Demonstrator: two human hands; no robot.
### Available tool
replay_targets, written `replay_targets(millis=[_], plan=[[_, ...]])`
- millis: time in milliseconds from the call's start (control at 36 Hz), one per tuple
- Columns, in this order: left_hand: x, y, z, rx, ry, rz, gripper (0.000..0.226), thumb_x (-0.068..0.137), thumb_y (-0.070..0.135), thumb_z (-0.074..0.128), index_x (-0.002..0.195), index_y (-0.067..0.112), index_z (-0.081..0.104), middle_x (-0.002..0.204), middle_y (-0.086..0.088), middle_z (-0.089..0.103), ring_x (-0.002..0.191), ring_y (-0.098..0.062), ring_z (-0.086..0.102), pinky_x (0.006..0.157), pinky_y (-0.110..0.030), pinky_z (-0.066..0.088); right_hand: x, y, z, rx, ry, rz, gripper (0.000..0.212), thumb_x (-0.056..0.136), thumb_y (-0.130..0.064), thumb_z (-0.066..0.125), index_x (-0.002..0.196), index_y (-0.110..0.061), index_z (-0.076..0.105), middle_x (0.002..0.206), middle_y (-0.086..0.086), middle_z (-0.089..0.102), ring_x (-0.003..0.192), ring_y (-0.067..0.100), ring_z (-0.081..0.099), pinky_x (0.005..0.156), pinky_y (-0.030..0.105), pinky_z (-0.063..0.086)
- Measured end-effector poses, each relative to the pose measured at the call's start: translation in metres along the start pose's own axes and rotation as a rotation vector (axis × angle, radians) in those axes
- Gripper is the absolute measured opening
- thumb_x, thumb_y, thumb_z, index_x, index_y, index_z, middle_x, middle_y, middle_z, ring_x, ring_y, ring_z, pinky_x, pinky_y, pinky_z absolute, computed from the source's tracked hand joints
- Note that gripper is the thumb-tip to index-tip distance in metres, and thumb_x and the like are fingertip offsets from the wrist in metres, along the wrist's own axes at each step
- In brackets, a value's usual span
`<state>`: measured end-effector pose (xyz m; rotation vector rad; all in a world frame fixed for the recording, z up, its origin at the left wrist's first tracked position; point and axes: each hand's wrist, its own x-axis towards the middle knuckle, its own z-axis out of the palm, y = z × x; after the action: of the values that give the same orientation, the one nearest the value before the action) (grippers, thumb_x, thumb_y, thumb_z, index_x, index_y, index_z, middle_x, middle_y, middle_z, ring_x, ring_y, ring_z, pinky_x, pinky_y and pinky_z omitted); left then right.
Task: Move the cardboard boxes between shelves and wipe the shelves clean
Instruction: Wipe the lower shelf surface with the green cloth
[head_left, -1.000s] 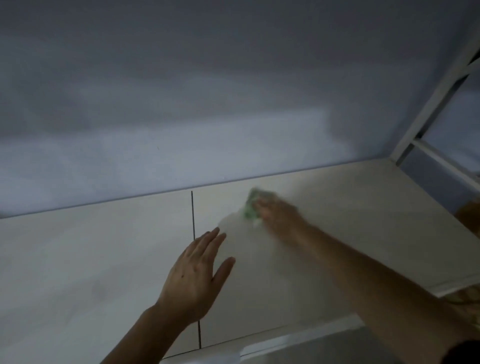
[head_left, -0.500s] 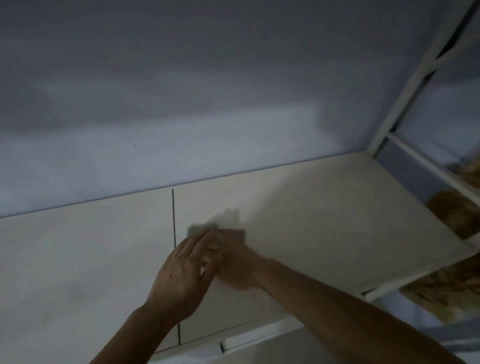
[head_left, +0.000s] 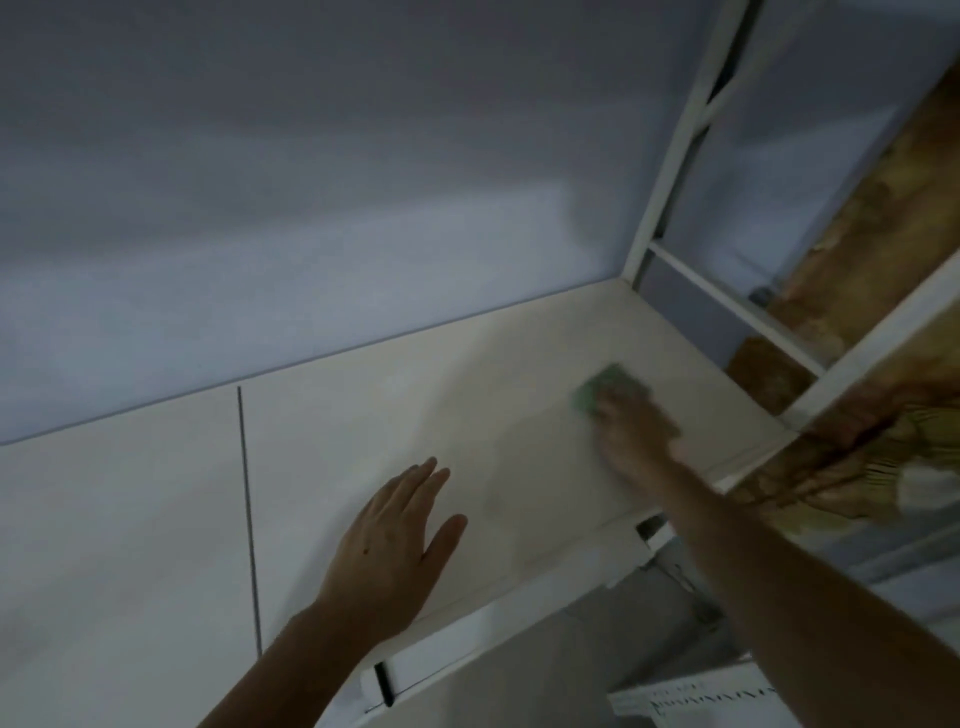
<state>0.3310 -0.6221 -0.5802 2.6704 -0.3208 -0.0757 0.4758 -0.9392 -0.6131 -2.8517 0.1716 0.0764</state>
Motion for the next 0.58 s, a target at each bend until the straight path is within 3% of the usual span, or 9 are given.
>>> replay_targets(millis=[56,139,222,250,306,361,472,528,583], plan=[[0.007,0.007,0.003,0.001,-0.004,0.023,0.082,0.094,0.077,0.009,0.157,0.032,0.034,0.165,0.013,0.028,0.151,-0.009,0.028,0.122,-0.026,0.020,-0.040,-0.049,0.024,-0.008,0.018,-0.246,0.041,0.100,-0.018,0.048,0.141,-0.014,0.057,0.145,0.017,0.053,0.133,0.040,0.051,0.108,0.048,0.044],[0.017,0.019,0.004,-0.028,0.005,0.095,0.073,0.099,0.069,0.022,0.154,0.026,0.043,0.160,0.008,0.040,0.146,-0.012,0.039,0.121,-0.024,0.025,-0.105,-0.097,0.063,0.069,0.123,-0.673,0.048,0.099,-0.025,0.045,0.145,-0.015,0.049,0.151,0.010,0.051,0.140,0.029,0.047,0.116,0.045,0.038],[0.024,0.028,0.008,-0.072,-0.023,0.100,0.072,0.098,0.063,0.022,0.154,0.024,0.044,0.160,0.007,0.039,0.147,-0.012,0.037,0.123,-0.034,0.031,-0.137,-0.087,0.066,0.035,-0.076,-0.814,0.059,0.103,-0.029,0.040,0.160,-0.022,0.025,0.169,0.004,0.020,0.157,0.023,0.013,0.128,0.042,0.012],[0.026,0.031,0.010,-0.062,-0.026,0.105,0.074,0.097,0.065,0.019,0.155,0.024,0.042,0.161,0.009,0.036,0.148,-0.011,0.035,0.123,-0.037,0.032,-0.135,-0.073,0.060,0.022,-0.096,-0.824,0.058,0.102,-0.027,0.039,0.159,-0.024,0.027,0.170,0.003,0.019,0.158,0.023,0.011,0.128,0.041,0.010],[0.029,0.037,0.013,-0.027,-0.043,0.112,0.081,0.095,0.073,0.012,0.157,0.028,0.036,0.163,0.014,0.030,0.150,-0.008,0.029,0.125,-0.033,0.025,-0.114,-0.036,0.045,0.000,-0.047,-0.748,0.050,0.097,-0.025,0.042,0.146,-0.024,0.052,0.157,0.006,0.045,0.144,0.027,0.042,0.120,0.042,0.033],[0.031,0.040,0.015,-0.007,-0.049,0.109,0.086,0.091,0.079,0.005,0.158,0.033,0.032,0.165,0.017,0.024,0.152,-0.005,0.024,0.125,-0.028,0.020,-0.077,0.018,0.018,0.069,0.126,-0.469,0.043,0.095,-0.028,0.046,0.131,-0.020,0.068,0.136,0.011,0.064,0.120,0.032,0.063,0.101,0.043,0.053],[0.028,0.036,0.014,0.011,-0.048,0.119,0.084,0.092,0.079,0.004,0.159,0.035,0.029,0.167,0.018,0.021,0.153,-0.003,0.019,0.126,-0.029,0.020,-0.021,0.118,-0.025,-0.074,0.044,0.021,0.054,0.101,-0.036,0.034,0.148,-0.013,0.049,0.153,0.016,0.043,0.137,0.036,0.044,0.108,0.047,0.045],[0.027,0.031,0.012,0.024,-0.056,0.118,0.084,0.092,0.079,0.004,0.159,0.034,0.029,0.167,0.018,0.021,0.153,-0.003,0.019,0.126,-0.029,0.019,-0.007,0.128,-0.027,-0.122,0.020,0.117,0.053,0.104,-0.030,0.035,0.154,-0.014,0.038,0.159,0.014,0.034,0.144,0.036,0.034,0.112,0.050,0.040],[0.027,0.024,0.011,0.020,-0.053,0.114,0.085,0.092,0.080,0.005,0.158,0.033,0.032,0.166,0.017,0.023,0.153,-0.004,0.021,0.126,-0.029,0.020,-0.008,0.102,-0.020,-0.146,0.008,0.092,0.053,0.102,-0.031,0.033,0.151,-0.016,0.045,0.157,0.013,0.040,0.141,0.037,0.040,0.110,0.049,0.042]])
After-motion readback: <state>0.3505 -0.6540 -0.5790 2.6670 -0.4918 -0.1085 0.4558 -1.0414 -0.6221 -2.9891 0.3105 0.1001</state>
